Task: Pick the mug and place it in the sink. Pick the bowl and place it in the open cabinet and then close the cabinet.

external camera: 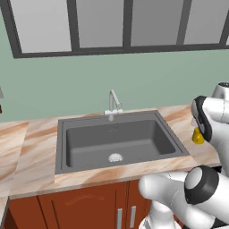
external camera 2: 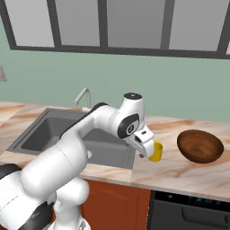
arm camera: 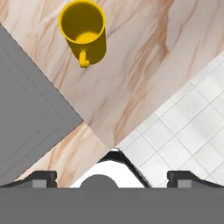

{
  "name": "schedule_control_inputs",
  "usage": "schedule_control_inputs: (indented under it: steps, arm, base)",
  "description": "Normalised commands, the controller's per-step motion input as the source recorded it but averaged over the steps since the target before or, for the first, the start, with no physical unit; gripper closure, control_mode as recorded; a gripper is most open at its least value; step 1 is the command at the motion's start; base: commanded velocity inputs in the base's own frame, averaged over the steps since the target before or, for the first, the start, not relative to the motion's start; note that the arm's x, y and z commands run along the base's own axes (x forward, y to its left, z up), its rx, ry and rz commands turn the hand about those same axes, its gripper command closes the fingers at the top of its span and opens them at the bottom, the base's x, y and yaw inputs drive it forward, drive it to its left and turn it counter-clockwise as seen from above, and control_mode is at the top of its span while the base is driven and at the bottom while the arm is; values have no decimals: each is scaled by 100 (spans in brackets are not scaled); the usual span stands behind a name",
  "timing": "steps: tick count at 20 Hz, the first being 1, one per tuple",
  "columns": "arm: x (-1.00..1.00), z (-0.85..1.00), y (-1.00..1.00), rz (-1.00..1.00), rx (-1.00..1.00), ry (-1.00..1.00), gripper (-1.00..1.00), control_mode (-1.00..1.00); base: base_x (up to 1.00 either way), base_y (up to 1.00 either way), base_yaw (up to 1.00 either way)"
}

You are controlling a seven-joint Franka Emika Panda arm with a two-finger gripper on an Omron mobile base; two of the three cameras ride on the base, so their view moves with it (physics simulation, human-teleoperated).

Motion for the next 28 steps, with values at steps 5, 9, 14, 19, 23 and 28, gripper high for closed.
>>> schedule_control_inputs:
  steps: [5, 9, 14, 19, 23, 28]
  arm:
    - [22, -18, 0, 0, 0, 2, -100, -100]
    - [14, -25, -3, 0, 0, 3, -100, -100]
    - [16, -28, -7, 0, 1, 4, -100, -100]
    - [20, -13, -2, 0, 0, 4, -100, -100]
    - [21, -18, -9, 0, 2, 5, -100, -100]
    - [22, -24, -21, 0, 4, 6, -100, -100]
  base:
    - [0, 0, 0]
    - [0, 0, 0]
    - [0, 0, 0]
    - [0, 0, 0]
    - [0, 0, 0]
    - [0, 0, 0]
